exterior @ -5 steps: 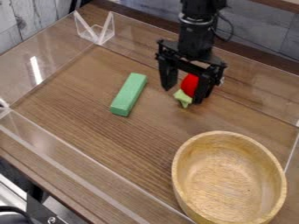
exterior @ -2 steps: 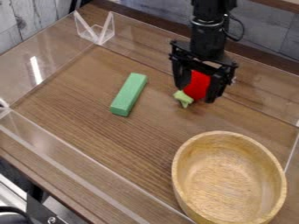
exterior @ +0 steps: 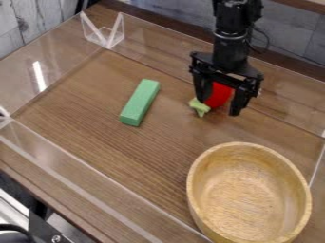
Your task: Move the red fruit to the left
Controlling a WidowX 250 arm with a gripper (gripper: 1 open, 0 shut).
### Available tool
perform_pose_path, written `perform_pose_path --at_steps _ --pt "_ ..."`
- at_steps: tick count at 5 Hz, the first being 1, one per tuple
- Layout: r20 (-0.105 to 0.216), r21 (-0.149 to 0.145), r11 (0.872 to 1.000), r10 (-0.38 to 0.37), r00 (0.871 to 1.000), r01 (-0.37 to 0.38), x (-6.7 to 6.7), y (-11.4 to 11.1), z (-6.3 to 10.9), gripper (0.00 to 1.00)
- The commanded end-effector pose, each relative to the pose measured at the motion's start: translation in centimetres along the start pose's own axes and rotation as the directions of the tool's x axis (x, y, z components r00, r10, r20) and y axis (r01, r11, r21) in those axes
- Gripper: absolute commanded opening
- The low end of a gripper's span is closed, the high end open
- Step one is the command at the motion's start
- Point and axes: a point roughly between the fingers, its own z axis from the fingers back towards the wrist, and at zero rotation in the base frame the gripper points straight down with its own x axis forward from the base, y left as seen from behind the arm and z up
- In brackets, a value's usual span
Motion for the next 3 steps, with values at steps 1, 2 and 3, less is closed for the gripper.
perform_pose_path --at_steps 1,2,3 --pt "0.099 0.003 1.0 -0.024 0.995 0.023 0.7 2.0 3.0 1.0" --pt "0.116 0.0 1.0 -0.026 0.993 0.026 1.0 2.7 2.6 1.0" --pt "0.122 0.0 1.0 -0.026 0.992 0.026 1.4 2.8 2.0 1.0"
